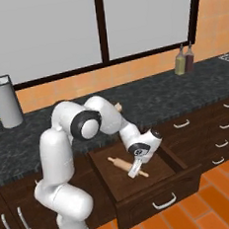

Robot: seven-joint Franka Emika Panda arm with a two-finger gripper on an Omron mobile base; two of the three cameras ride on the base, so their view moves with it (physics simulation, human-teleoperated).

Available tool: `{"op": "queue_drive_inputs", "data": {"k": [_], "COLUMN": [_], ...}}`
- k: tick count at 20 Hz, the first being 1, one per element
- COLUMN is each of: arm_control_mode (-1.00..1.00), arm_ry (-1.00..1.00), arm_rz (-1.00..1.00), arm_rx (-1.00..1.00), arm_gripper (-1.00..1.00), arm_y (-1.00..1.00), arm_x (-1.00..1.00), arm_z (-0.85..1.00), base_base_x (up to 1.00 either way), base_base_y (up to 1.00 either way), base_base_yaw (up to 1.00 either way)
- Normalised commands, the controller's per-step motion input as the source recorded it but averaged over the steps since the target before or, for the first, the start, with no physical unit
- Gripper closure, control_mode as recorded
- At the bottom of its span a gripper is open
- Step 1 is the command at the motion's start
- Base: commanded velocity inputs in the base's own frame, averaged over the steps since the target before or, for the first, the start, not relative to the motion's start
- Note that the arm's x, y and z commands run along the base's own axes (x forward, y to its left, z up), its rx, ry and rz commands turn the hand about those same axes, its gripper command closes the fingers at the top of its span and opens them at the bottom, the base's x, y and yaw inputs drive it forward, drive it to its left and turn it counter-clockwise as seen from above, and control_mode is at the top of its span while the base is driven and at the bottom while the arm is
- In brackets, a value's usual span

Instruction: Pick the rolling pin from the drawer and place it on the counter.

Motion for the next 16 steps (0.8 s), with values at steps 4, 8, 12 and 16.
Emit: {"op": "queue_drive_inputs", "data": {"k": [4, 8, 12, 16], "arm_control_mode": [-1.00, -1.00, -1.00, -1.00], "arm_ry": [-0.03, 0.00, -0.16, -0.17], "arm_rz": [0.00, 0.00, 0.00, 0.00], "arm_rx": [0.00, 0.00, 0.00, 0.07], "arm_gripper": [1.00, 1.00, 1.00, 1.00], "arm_y": [-0.18, -0.08, 0.05, 0.68], "arm_x": [-0.57, -0.31, 0.00, 0.00], "arm_z": [1.00, 1.00, 1.00, 1.00], "base_base_x": [0.00, 0.00, 0.00, 0.00], "base_base_y": [0.00, 0.00, 0.00, 0.00], "base_base_yaw": [0.00, 0.00, 0.00, 0.00]}}
